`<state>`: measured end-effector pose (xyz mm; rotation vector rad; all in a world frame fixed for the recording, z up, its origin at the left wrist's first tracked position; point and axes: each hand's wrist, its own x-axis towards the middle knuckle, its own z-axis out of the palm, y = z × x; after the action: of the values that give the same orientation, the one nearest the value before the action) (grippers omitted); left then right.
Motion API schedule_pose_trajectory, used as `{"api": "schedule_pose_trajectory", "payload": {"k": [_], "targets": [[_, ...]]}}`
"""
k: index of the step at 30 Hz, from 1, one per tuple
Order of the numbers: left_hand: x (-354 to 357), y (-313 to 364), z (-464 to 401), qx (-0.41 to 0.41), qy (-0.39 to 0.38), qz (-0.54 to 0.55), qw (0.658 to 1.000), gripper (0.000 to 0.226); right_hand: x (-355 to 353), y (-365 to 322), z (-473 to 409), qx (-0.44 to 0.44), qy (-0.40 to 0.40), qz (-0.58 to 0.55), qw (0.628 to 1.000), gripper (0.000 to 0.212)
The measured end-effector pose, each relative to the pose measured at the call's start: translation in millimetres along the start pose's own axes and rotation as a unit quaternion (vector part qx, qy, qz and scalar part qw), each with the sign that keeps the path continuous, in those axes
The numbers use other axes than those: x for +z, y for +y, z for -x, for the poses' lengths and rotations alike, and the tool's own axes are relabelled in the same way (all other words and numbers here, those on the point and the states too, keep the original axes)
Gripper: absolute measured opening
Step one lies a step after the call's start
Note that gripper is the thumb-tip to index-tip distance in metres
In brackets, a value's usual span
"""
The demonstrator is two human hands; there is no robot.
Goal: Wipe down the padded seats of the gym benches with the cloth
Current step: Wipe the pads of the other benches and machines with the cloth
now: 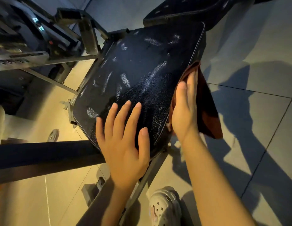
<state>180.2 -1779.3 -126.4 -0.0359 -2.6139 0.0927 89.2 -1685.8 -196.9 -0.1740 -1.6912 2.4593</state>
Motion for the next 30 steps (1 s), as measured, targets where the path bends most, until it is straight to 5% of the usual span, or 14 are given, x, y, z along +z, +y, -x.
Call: {"api": "schedule_pose_trajectory", "payload": {"k": [5, 14, 24, 30], "targets": [[2, -1, 1, 0.006, 0.009, 0.001, 1.000, 0.048, -8, -25, -70, 0.063, -0.008, 0.003, 0.998, 0.071], [-1, 5, -2, -0.016, -0.019, -0.003, 1.000, 0.047, -4, -11, 23, 0.031, -0.055, -0.003, 0.998, 0.062], [1, 4, 1, -0.010, 0.017, 0.012, 1.000, 0.046, -17, -19, -121, 0.056, -0.008, 0.026, 0.998, 0.055], [2, 6, -1, -0.011, 0.015, 0.000, 1.000, 0.047, -14, -11, -53, 0.052, -0.035, -0.009, 0.998, 0.061]]}}
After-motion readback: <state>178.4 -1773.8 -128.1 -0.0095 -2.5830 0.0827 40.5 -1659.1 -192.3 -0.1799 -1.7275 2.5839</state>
